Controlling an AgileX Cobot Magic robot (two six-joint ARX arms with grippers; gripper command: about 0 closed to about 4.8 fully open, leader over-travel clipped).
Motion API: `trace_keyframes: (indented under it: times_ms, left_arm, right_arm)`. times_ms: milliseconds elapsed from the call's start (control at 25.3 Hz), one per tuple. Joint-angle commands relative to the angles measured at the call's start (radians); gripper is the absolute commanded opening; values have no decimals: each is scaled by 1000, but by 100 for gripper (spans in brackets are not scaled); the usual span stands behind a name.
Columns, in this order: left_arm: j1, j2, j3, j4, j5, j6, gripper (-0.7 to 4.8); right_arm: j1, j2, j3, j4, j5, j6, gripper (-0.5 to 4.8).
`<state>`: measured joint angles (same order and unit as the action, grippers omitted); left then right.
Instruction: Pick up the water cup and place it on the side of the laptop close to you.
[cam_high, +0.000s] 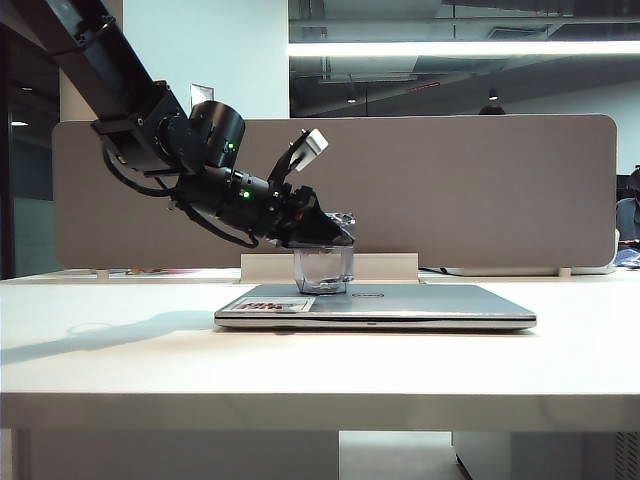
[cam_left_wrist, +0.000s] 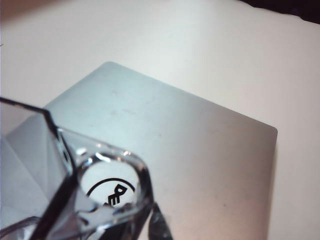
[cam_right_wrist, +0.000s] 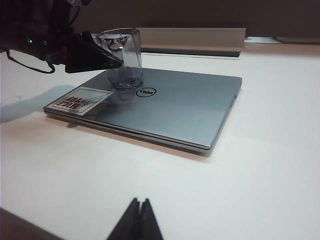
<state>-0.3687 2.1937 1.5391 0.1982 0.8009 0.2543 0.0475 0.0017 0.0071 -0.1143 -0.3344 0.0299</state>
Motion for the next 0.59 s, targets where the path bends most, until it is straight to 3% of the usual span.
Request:
trace_keyframes:
  times_ms: [40,317,594]
  left_arm:
    - [-1,-3,5,8,-5,1,48]
    - [-11,-3,5,7,-8,1,49]
    - [-63,-3,5,24,-164,0,48]
  right_arm:
    - [1,-2,-3,13,-2,-1,-1]
    - [1,-2,-3,10,-2,-1,-1]
    - [1,-2,-3,10,-2,-1,-1]
